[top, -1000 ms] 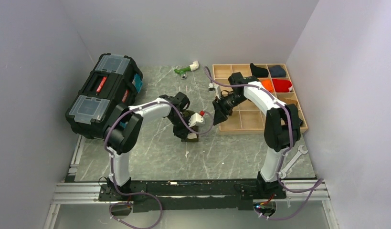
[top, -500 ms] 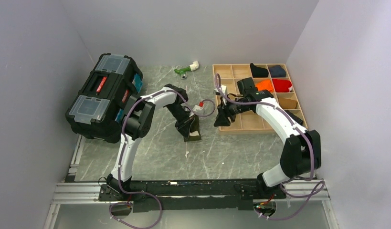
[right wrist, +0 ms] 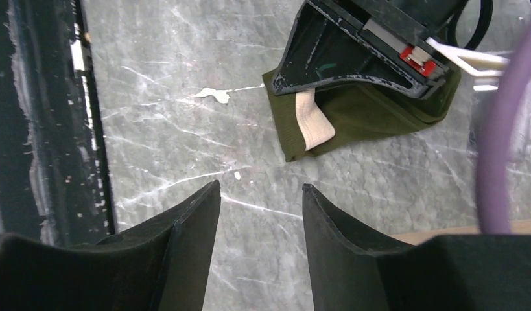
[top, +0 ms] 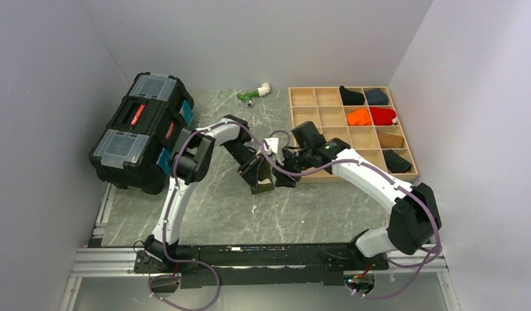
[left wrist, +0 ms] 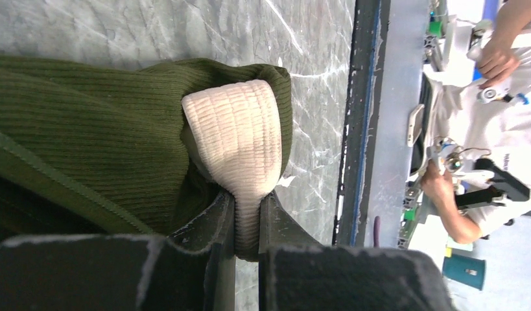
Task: Roll the underwear
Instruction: Roll the underwear to the center of the board.
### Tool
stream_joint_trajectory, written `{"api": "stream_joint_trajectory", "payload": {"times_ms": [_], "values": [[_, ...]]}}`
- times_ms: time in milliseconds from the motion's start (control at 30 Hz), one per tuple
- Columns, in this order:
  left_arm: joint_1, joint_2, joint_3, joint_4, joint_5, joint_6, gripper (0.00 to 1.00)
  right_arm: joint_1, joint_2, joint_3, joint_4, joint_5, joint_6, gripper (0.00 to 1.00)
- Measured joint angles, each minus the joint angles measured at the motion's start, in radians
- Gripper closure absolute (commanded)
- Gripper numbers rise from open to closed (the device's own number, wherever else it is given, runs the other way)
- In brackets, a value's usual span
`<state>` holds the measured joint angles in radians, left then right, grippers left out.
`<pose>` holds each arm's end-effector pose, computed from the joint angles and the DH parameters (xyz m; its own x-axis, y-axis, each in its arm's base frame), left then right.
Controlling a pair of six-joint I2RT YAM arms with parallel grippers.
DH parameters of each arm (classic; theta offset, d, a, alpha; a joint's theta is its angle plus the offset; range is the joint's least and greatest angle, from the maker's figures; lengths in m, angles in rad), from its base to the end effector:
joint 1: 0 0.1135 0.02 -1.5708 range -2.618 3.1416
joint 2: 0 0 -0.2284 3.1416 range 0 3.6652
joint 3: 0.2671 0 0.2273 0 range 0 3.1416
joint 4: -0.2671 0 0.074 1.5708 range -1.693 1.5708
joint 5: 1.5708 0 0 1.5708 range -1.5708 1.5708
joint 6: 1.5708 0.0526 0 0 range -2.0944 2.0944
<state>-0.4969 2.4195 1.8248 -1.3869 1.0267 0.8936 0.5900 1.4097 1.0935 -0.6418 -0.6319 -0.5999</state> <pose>0.3004 -0.2141 0.0985 -0.5468 0.7554 -0.3611 0.5945 0.0466 -0.8027 0.2132 0.1801 0.2325 -0.1482 -0.6475 -0.7475 -0.9873 0.1405 0.0741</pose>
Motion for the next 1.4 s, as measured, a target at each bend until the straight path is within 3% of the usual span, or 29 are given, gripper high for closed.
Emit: {"api": "stream_joint_trajectory", "payload": {"times_ms": [367, 1033, 1200, 1400], "values": [[0.023, 0.081, 0.069, -0.105, 0.060, 0.002, 1.00, 0.124, 0.169, 0.032, 0.031, 0.190, -0.102, 0.45], [0.023, 0.098, 0.089, -0.130, 0.064, 0.000, 1.00, 0.248, 0.365, 0.090, 0.095, 0.362, -0.195, 0.45], [0.023, 0.099, 0.092, -0.131, 0.064, 0.001, 1.00, 0.258, 0.417, 0.097, 0.129, 0.399, -0.210, 0.52], [0.023, 0.099, 0.093, -0.132, 0.064, 0.002, 1.00, 0.258, 0.434, 0.099, 0.146, 0.415, -0.224, 0.68]]}}
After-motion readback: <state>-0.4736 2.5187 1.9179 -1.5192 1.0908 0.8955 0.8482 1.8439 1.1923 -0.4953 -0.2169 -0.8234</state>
